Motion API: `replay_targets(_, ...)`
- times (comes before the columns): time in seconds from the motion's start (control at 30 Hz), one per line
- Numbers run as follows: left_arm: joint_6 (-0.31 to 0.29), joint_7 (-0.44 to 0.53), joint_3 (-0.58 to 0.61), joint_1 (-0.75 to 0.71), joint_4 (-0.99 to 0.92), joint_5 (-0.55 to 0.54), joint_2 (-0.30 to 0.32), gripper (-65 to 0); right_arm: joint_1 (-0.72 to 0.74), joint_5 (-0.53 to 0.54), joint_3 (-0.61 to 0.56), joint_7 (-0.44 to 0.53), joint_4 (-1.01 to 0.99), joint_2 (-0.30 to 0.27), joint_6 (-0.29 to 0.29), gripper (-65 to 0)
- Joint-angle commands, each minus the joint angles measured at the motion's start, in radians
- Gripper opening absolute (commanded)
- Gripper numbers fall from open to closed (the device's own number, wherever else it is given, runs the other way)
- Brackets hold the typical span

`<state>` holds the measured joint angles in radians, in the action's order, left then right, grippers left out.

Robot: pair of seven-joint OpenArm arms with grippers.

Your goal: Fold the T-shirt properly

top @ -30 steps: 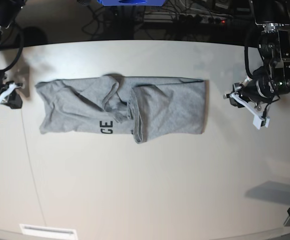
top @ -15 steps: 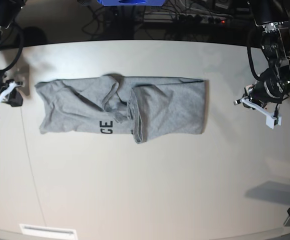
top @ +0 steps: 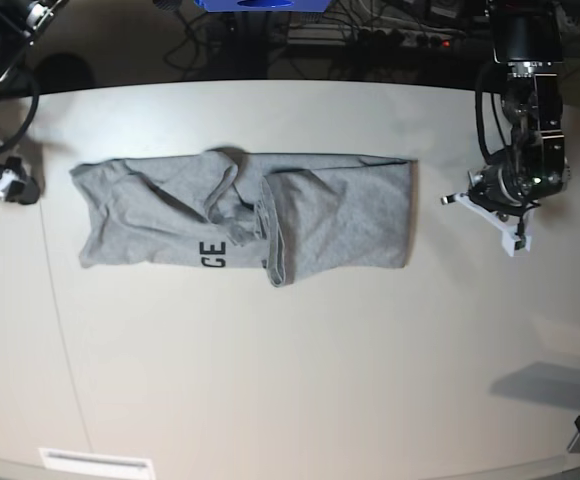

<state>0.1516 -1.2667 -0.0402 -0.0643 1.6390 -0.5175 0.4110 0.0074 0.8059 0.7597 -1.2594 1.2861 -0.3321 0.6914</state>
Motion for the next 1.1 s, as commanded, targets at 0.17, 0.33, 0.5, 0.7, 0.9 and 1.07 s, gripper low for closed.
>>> replay_targets(0.17,-0.005,-0.001,0.092,0.010,0.011,0.109,-0.028,-65.0,0.010,0.197,0.007,-0.044,0.011,-0.029,0.007,-41.2)
replay_targets(0.33,-0.005,-0.001,0.136,0.033,0.010,0.116,-0.027,-65.0,0.012,0.232,0.002,-0.052,0.005,-0.022,0.007,-33.1)
replay_targets(0.5,-0.005,-0.003,0.135,0.036,0.011,0.116,-0.027,-65.0,0.029,0.234,0.002,-0.056,-0.099,-0.022,0.007,-30.9)
replay_targets(0.7,-0.005,-0.003,0.135,0.036,0.011,0.116,-0.027,-65.0,0.049,0.234,-0.001,-0.059,-0.170,-0.019,0.007,-30.8)
replay_targets(0.9,-0.005,-0.003,0.135,0.036,0.011,0.116,-0.025,-65.0,0.053,0.234,-0.004,-0.076,-0.168,0.003,0.007,-30.8)
replay_targets(1.07,-0.005,-0.003,0.136,0.050,0.010,0.118,-0.027,-65.0,0.052,0.235,-0.073,-0.076,-0.168,0.014,0.007,-30.8)
